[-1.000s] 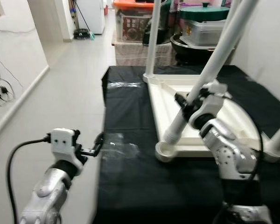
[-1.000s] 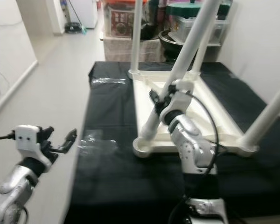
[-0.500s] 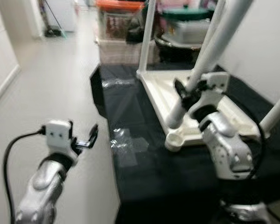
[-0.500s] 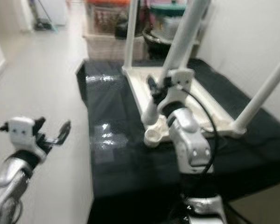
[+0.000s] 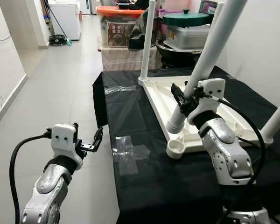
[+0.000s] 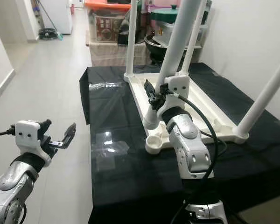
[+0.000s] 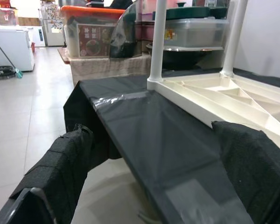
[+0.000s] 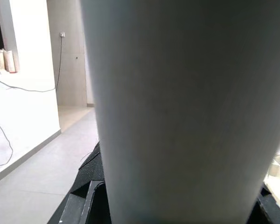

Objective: Building children table

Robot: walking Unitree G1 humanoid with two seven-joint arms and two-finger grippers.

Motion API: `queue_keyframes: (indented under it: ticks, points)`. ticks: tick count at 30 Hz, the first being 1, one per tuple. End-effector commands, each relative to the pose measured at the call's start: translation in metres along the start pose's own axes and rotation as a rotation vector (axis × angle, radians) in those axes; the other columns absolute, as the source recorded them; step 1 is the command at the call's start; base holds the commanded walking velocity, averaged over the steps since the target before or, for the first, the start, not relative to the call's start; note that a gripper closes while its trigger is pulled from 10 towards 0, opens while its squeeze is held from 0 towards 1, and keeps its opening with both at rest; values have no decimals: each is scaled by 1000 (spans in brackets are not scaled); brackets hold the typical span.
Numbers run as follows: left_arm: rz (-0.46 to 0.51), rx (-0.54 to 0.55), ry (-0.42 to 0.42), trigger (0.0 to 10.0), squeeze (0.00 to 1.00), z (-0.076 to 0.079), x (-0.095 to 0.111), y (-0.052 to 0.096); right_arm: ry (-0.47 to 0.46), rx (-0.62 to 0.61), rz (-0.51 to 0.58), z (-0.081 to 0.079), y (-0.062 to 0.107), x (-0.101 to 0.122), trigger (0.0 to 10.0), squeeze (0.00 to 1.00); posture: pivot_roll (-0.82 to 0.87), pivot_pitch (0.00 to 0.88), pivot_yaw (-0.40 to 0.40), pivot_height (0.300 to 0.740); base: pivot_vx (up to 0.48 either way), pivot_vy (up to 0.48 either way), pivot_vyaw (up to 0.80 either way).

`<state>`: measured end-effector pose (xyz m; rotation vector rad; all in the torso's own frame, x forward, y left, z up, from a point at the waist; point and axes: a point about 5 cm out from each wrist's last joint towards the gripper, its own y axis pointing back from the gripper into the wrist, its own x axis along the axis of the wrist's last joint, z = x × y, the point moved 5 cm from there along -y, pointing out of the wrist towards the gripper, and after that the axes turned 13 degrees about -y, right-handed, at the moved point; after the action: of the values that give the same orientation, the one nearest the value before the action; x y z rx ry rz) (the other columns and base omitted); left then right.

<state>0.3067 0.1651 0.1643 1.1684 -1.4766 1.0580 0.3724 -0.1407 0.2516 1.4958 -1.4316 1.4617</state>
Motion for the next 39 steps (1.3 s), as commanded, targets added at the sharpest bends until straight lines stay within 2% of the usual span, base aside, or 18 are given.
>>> queue_keyframes:
  ticks: [1, 16, 20, 26, 31, 39]
  points:
    - [-4, -5, 2, 10000, 0, 4, -2, -2, -13, -8, 10, 0, 1, 0, 10000, 0, 86, 0, -58, 740, 0, 0, -587]
    - [-13, -34, -34, 10000, 0, 16, -6, -2, -27, 25, 16, -5, 2, 0, 10000, 0, 88, 0, -58, 740, 0, 0, 0]
    - [-21, -38, -47, 10000, 0, 18, -7, -3, -37, 87, -3, -11, 2, -2, 10000, 0, 86, 0, -57, 740, 0, 0, 0]
    - [-18, -55, -60, 10000, 0, 23, -8, -3, -29, 214, -54, -16, 2, -1, 10000, 0, 84, 0, -64, 740, 0, -328, 0]
    - [-11, -52, -39, 10000, 0, 25, -8, -2, -26, 250, -65, -17, -1, 3, 10000, 0, 88, 0, -70, 740, 48, -428, 0]
    - [-21, -46, -32, 10000, 0, 24, -10, 0, -39, 293, -94, -25, 0, -4, 10000, 0, 92, 0, -70, 740, 0, 0, 0]
